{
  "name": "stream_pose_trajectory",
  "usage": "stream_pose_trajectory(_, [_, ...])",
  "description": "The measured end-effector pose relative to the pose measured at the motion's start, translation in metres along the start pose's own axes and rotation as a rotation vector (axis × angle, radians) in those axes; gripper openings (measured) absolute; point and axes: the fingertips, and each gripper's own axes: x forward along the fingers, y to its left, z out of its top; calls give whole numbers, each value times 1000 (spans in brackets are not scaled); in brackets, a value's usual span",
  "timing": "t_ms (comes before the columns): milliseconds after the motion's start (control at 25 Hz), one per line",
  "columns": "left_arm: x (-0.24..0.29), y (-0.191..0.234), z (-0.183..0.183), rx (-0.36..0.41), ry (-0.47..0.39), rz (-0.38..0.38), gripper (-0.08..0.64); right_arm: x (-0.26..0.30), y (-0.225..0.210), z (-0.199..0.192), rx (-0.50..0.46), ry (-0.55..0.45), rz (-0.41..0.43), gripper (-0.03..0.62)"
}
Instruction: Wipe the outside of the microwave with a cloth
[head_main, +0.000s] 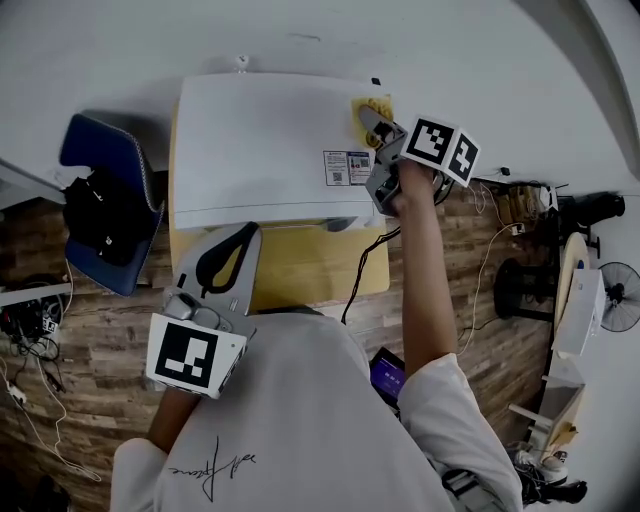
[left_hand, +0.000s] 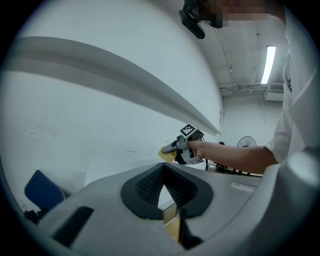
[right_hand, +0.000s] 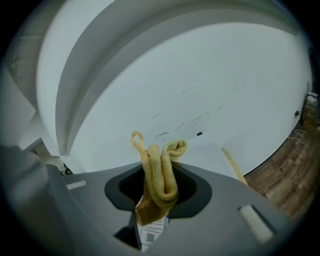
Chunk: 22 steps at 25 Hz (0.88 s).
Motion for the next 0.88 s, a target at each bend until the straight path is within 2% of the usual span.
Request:
stream_pose_trajectory(360, [21,-19,-5,16,29,-48,-8,-45,-74,18,-60,-30,-179,121])
stream_pose_trajectory(640, [23,-25,-6,1,35,-57,-8,-51,-99,1,-169,3,-316,120])
stream_pose_trajectory(760, [17,-19,-8,-6,43,-41,-8,-46,-101,-9,-164,16,-320,120])
stream_pose_trajectory(880, [10,-9,-17,18,59,-36,-8,-40,-95,-11,-173,25,-313,120])
